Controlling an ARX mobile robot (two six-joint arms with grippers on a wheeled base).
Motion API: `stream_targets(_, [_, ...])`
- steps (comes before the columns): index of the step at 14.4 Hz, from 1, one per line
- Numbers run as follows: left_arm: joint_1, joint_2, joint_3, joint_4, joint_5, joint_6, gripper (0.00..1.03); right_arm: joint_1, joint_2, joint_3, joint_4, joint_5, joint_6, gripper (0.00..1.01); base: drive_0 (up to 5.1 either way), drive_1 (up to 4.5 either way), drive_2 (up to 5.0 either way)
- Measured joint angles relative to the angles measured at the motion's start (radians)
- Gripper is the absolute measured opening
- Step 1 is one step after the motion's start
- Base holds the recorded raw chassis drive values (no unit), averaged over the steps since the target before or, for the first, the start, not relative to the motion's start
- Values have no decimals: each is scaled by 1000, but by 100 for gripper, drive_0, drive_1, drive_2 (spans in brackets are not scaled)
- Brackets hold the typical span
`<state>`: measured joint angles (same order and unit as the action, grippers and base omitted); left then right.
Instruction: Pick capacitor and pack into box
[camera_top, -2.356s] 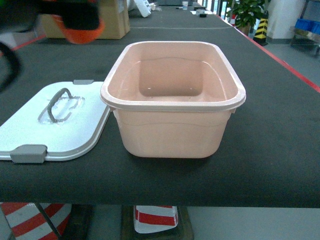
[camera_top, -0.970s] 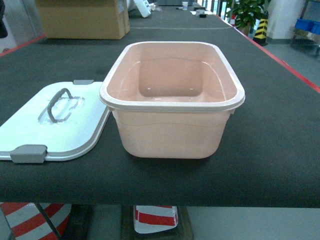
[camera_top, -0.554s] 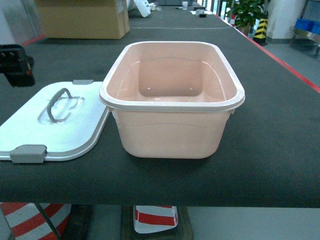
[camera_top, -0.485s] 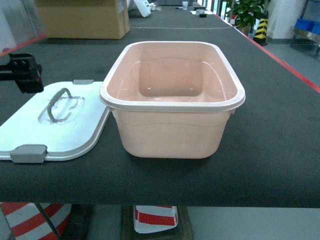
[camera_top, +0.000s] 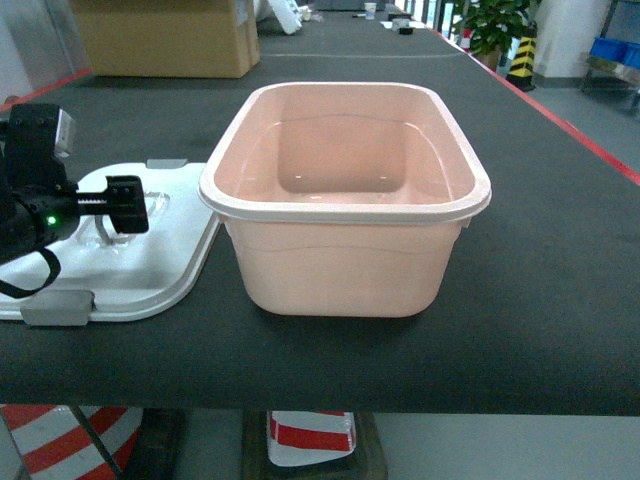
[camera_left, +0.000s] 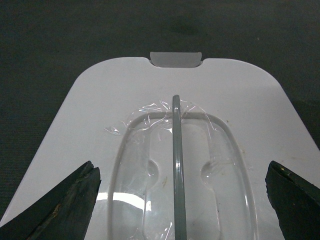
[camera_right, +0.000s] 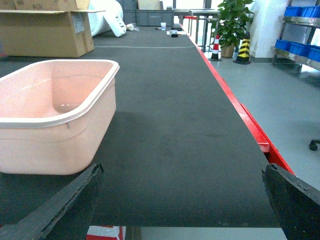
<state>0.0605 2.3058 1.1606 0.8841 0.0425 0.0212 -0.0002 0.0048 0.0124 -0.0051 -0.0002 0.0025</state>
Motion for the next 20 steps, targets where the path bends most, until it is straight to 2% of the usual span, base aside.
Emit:
stream_targets(3, [1,65,57,-5,-4,14,98,0,0,0,0,0,0,98,0,0,0])
stream_targets(4, [2,69,76,-5,3,19,85,0,0,0,0,0,0,98,0,0,0])
stream_targets(6, [2,85,108,-25,2,12,51,0,0,0,0,0,0,98,0,0,0])
stream_targets(8, [2,91,108,-31,2,12,27,0,0,0,0,0,0,98,0,0,0])
stream_targets(9, [2,91,108,-32,-2,11,11,0,0,0,0,0,0,98,0,0,0])
stream_targets(10, [0,91,108,-35,-1,5,2,0,0,0,0,0,0,98,0,0,0])
stream_targets(12, [0,91,108,-42,-14,2,2,0,0,0,0,0,0,98,0,0,0])
stream_targets(15, [14,27,81,-95,-39,-23,2,0,0,0,0,0,0,98,0,0,0])
stream_targets(20, [95,-282,69,-200,-87,-50,2,0,0,0,0,0,0,98,0,0,0])
